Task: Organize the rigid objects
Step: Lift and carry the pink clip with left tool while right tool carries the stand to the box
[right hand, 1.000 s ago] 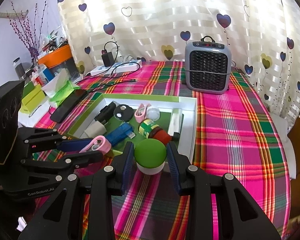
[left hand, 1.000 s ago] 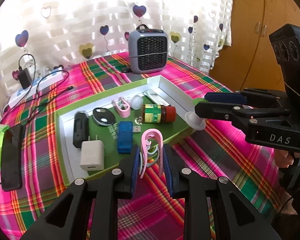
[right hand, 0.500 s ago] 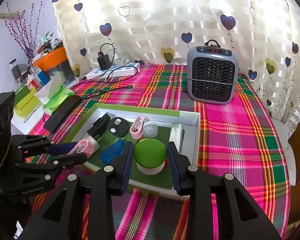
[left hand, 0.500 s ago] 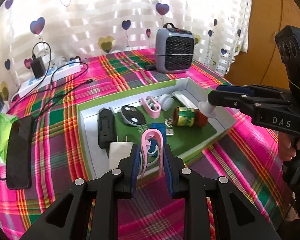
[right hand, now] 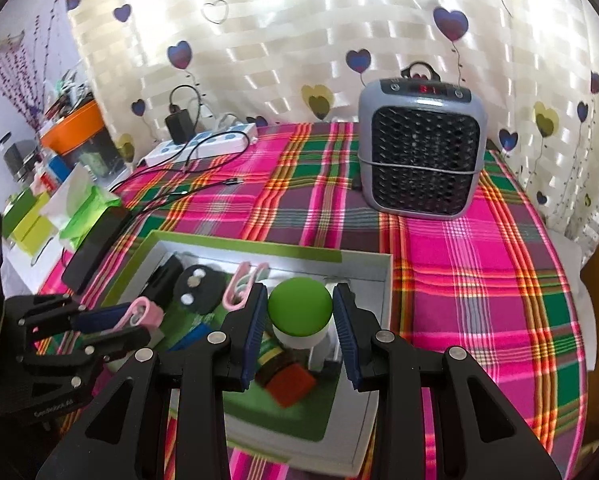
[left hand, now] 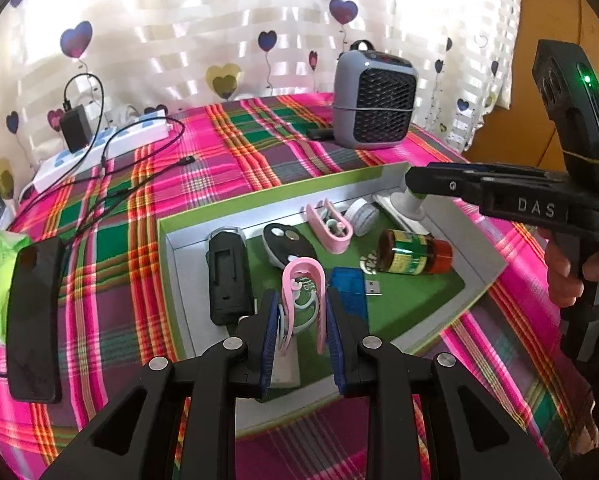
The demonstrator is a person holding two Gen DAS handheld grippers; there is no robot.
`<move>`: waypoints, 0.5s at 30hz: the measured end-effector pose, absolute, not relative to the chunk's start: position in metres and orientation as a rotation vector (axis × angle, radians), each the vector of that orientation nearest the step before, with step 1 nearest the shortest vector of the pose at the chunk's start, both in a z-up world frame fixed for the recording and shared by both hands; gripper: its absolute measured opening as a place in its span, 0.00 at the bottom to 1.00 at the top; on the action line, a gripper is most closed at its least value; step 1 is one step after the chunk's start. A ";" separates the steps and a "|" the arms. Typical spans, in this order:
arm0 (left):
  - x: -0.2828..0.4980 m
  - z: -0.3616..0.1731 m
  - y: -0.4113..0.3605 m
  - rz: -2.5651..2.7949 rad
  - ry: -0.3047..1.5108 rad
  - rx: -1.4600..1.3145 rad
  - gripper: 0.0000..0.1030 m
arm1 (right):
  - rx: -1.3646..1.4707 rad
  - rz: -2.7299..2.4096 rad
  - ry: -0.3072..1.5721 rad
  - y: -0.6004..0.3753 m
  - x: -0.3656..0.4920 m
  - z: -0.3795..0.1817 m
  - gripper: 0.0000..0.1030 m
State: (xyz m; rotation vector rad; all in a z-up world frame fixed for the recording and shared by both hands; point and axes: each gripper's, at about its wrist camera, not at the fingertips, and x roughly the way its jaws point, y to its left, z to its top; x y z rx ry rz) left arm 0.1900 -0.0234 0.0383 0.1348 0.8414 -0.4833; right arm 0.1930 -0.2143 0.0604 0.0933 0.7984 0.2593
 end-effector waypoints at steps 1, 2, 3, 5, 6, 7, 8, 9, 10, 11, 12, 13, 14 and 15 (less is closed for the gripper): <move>0.191 0.037 -0.023 -0.483 0.844 0.133 0.21 | 0.098 0.263 0.801 -0.215 0.196 0.059 0.34; 0.193 0.035 -0.023 -0.485 0.851 0.131 0.21 | 0.098 0.266 0.802 -0.215 0.199 0.058 0.34; 0.193 0.034 -0.023 -0.486 0.853 0.130 0.21 | 0.094 0.267 0.805 -0.214 0.201 0.057 0.34; 0.195 0.033 -0.024 -0.486 0.850 0.126 0.21 | 0.087 0.267 0.816 -0.213 0.206 0.054 0.34; 0.196 0.033 -0.024 -0.486 0.851 0.127 0.21 | 0.085 0.269 0.820 -0.213 0.209 0.053 0.34; 0.197 0.032 -0.024 -0.485 0.853 0.127 0.21 | 0.082 0.271 0.824 -0.211 0.212 0.051 0.34; 0.198 0.031 -0.024 -0.485 0.853 0.126 0.21 | 0.078 0.271 0.828 -0.211 0.214 0.050 0.34; 0.199 0.031 -0.024 -0.486 0.854 0.125 0.21 | 0.077 0.271 0.831 -0.210 0.216 0.048 0.34; 0.200 0.031 -0.025 -0.487 0.856 0.122 0.21 | 0.076 0.272 0.827 -0.209 0.218 0.048 0.34; 0.200 0.030 -0.025 -0.487 0.857 0.121 0.21 | 0.074 0.274 0.824 -0.209 0.219 0.048 0.34; 0.201 0.030 -0.025 -0.486 0.857 0.123 0.21 | 0.072 0.275 0.823 -0.208 0.220 0.048 0.34; 0.201 0.030 -0.026 -0.485 0.858 0.125 0.21 | 0.072 0.276 0.822 -0.208 0.222 0.048 0.34; 0.202 0.030 -0.026 -0.485 0.858 0.125 0.21 | 0.072 0.276 0.821 -0.208 0.223 0.048 0.34; 0.203 0.030 -0.026 -0.485 0.860 0.122 0.21 | 0.071 0.277 0.820 -0.207 0.224 0.047 0.34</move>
